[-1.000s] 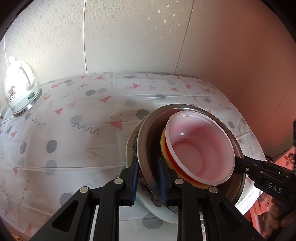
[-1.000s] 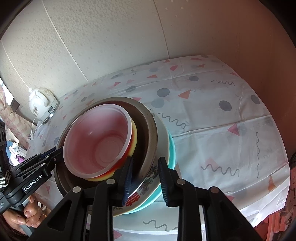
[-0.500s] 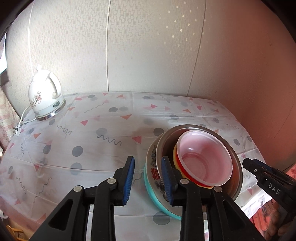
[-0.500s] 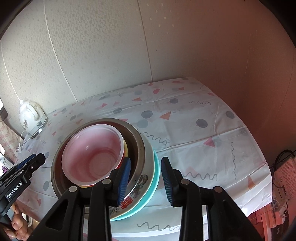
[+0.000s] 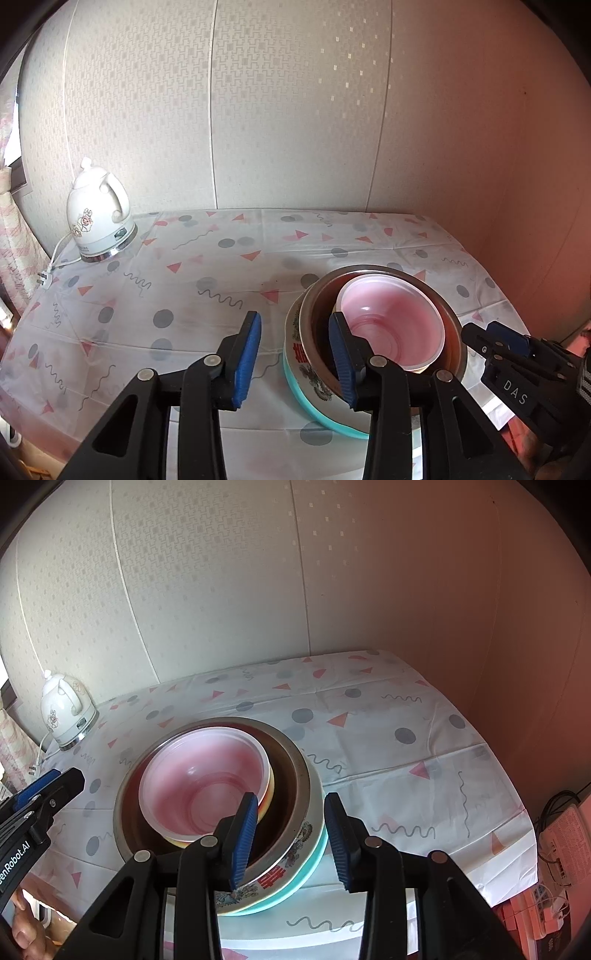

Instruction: Organize plates and bowls

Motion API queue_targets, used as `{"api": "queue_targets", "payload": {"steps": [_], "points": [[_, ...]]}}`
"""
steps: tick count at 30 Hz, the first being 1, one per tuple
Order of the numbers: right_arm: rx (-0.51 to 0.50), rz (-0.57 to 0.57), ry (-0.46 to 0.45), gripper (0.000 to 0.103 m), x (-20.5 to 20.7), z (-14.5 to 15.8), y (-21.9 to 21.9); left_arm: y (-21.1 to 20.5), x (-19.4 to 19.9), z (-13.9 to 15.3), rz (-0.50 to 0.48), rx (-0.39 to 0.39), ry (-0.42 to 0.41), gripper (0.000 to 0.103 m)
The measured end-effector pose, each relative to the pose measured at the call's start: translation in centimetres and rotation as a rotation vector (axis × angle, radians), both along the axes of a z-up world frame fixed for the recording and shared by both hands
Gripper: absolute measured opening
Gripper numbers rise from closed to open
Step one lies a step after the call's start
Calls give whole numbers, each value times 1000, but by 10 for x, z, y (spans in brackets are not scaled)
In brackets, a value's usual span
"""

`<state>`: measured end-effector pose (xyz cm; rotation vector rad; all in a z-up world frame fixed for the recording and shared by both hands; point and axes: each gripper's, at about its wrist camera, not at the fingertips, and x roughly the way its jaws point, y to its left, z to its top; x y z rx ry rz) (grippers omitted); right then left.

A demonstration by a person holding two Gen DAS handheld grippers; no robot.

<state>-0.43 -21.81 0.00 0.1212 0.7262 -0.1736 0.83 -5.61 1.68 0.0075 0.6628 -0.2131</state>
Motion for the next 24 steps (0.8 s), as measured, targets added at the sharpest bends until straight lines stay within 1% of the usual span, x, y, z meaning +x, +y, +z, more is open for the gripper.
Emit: {"api": "queue_targets", "payload": {"steps": [2, 15, 18, 24], "points": [[0, 1, 0, 38, 0, 0, 1, -1, -1, 0, -3, 1, -1, 43], [9, 10, 2, 38, 0, -2, 1, -3, -2, -2, -12, 5, 12, 44], [9, 12, 3, 38, 0, -3, 2, -3, -1, -3, -14, 5, 15, 46], [12, 13, 5, 38, 0, -4, 2, -3, -1, -3, -15, 5, 20, 46]]}}
